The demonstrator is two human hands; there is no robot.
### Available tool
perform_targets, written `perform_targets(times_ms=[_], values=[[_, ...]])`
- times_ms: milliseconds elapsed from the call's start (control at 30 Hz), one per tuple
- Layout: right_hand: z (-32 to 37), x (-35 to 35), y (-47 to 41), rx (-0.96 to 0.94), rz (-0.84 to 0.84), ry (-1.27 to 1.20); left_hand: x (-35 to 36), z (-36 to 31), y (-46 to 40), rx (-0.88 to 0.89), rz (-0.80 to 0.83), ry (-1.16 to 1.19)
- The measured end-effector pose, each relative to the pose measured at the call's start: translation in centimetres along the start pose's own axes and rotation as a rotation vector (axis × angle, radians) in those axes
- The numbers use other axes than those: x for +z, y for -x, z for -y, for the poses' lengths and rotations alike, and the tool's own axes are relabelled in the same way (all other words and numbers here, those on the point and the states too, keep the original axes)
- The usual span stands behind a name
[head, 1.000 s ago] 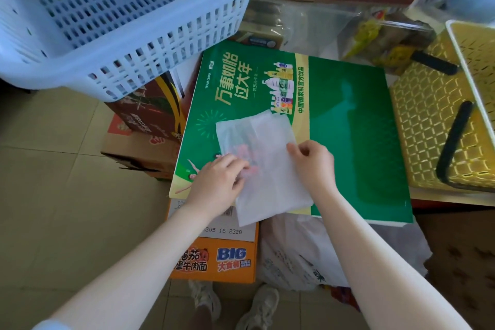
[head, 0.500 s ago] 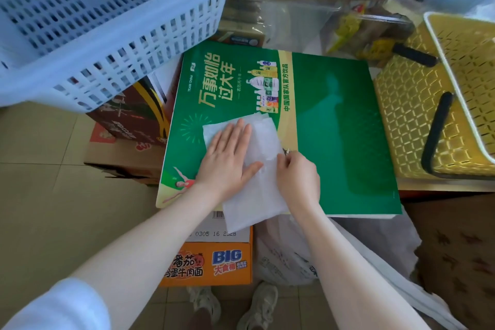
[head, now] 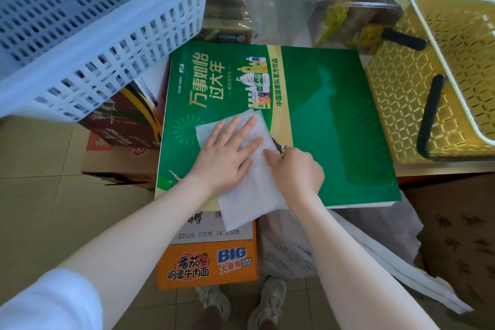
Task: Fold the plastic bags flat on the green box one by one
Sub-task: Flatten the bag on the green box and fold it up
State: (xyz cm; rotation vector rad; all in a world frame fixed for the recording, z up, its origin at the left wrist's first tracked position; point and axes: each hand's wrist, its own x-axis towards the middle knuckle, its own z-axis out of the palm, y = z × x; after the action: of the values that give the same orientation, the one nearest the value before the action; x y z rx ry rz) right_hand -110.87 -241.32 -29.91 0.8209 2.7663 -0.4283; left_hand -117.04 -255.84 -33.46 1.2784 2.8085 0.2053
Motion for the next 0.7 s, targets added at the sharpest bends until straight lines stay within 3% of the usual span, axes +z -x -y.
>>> perform_targets(times_ms=[100,200,300,500,700], values=[[0.3,0.1,0.5,-0.049,-0.078,0.107,0.4,0.1,-0.2,-0.067,0.095,0.031],[-0.3,1.6,1.9,-0.383,-0.311,0.129,0.5,0.3,-0.7,-0.070,0.125,-0.003],[-1.6,3.8,3.0,-0.644,-0.203,0.113,0.5,0.6,-0.8,-0.036,0.140,-0.020],[-3.0,4.3,3.2,-0.579,-0.085,0.194,-0.3,-0.5,0.7,-0.045,-0.068,0.004],[-2.6,3.9,2.8,-0.580,0.012,0.207,1.0,-3.2,6.9,-0.106,0.083,-0.037]])
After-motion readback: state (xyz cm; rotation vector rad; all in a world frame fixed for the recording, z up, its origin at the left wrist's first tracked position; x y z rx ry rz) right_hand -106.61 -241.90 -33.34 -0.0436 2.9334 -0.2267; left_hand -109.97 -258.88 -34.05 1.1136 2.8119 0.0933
